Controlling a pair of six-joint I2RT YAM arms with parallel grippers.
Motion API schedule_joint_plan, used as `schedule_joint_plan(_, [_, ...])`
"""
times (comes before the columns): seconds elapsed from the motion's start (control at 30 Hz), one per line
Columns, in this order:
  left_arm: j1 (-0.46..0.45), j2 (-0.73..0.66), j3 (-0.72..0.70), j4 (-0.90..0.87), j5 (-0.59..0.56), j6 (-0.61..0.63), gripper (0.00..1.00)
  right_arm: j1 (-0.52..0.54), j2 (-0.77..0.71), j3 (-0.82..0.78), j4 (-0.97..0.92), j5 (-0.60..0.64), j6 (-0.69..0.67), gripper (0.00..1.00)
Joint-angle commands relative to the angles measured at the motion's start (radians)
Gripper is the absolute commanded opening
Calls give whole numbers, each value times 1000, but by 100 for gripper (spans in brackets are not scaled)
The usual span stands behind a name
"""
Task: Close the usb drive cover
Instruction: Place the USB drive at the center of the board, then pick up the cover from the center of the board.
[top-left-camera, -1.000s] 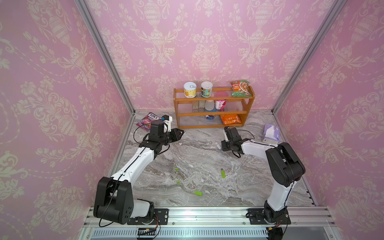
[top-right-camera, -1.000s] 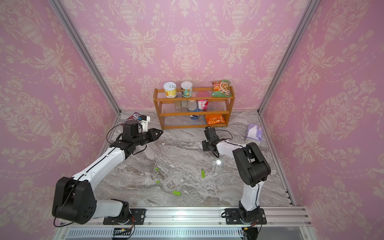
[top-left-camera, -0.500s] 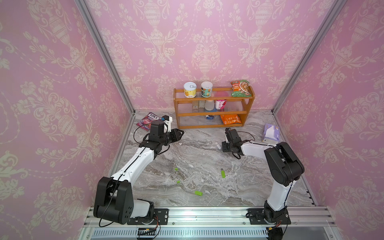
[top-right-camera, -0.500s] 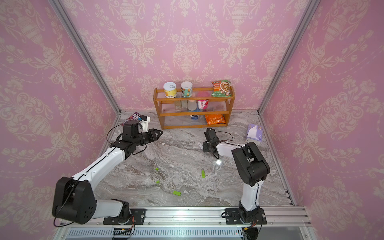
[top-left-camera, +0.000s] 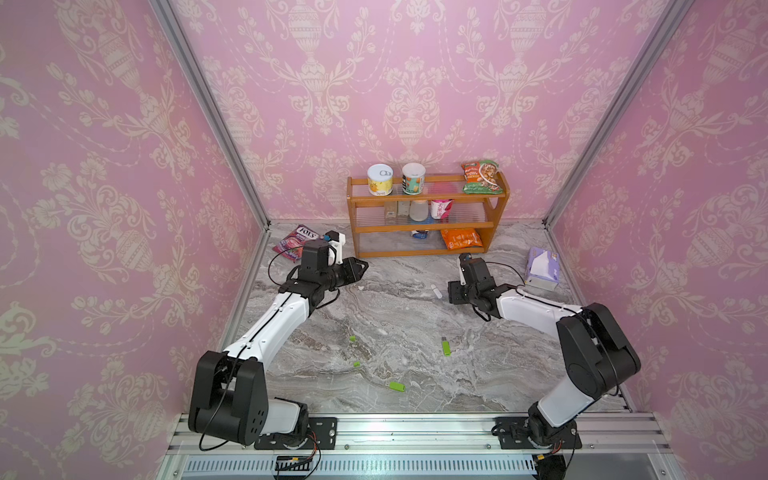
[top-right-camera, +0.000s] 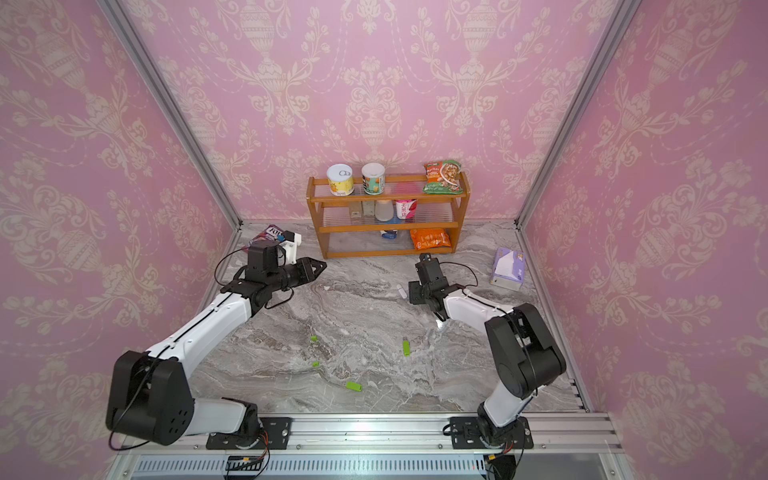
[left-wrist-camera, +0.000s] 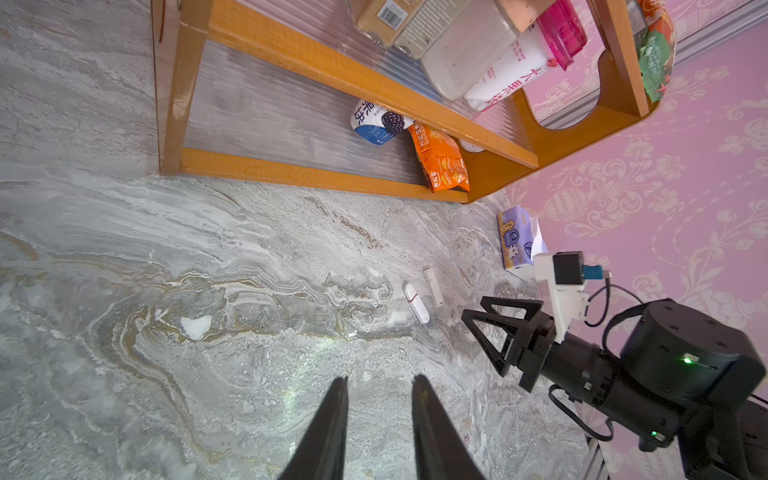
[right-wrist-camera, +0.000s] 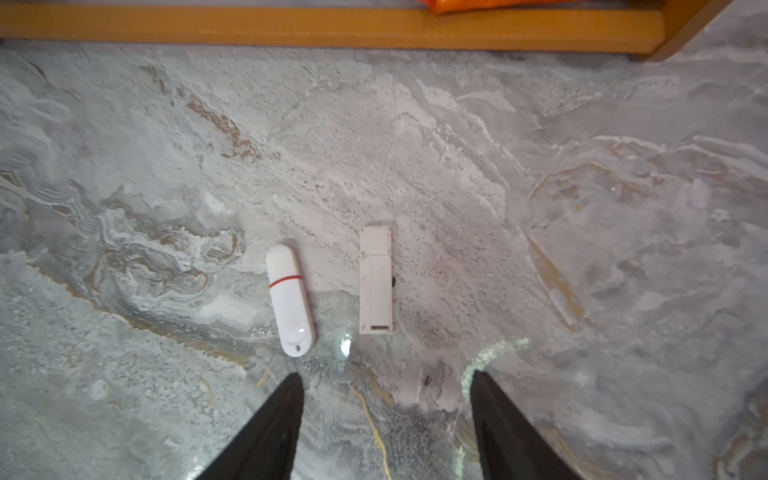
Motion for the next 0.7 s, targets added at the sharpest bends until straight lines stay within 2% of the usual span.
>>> schedule_joint_plan(0.0, [8,41,53,-93,-27,15,29,16,-75,-27,-29,-26,-35,68])
schedule_joint_plan(0.1, [16,80,78,-203,-146,-7,30,50,-116,-48,11,-108,-89,68])
schedule_joint_plan(0.13, [25,88,75,-211,-154,-17,30,69,-127,-62,43,-138,-116,68])
schedule_joint_plan(0.23, [65,93,21,-145,-116,-90,30,145,-136,-76,113,-236,-215,67])
schedule_joint_plan(0.33, [97,111,12,-143,-47,-125,30,220,-91,-21,67,-350,-332,67])
schedule_joint_plan(0.47, [116,110,-11,-190,-58,-146,29,267,-48,-32,163,-563,-407,65])
schedule_joint_plan(0.53, [129,85,-59,-150,-45,-169,29,286,-16,-16,174,-604,-429,65])
schedule_joint_plan(0.63, [142,32,-110,-136,-63,-201,29,308,61,75,79,-622,-478,64])
schedule_joint_plan(0.67, [160,22,-127,-129,-31,-227,29,318,84,97,58,-627,-488,63])
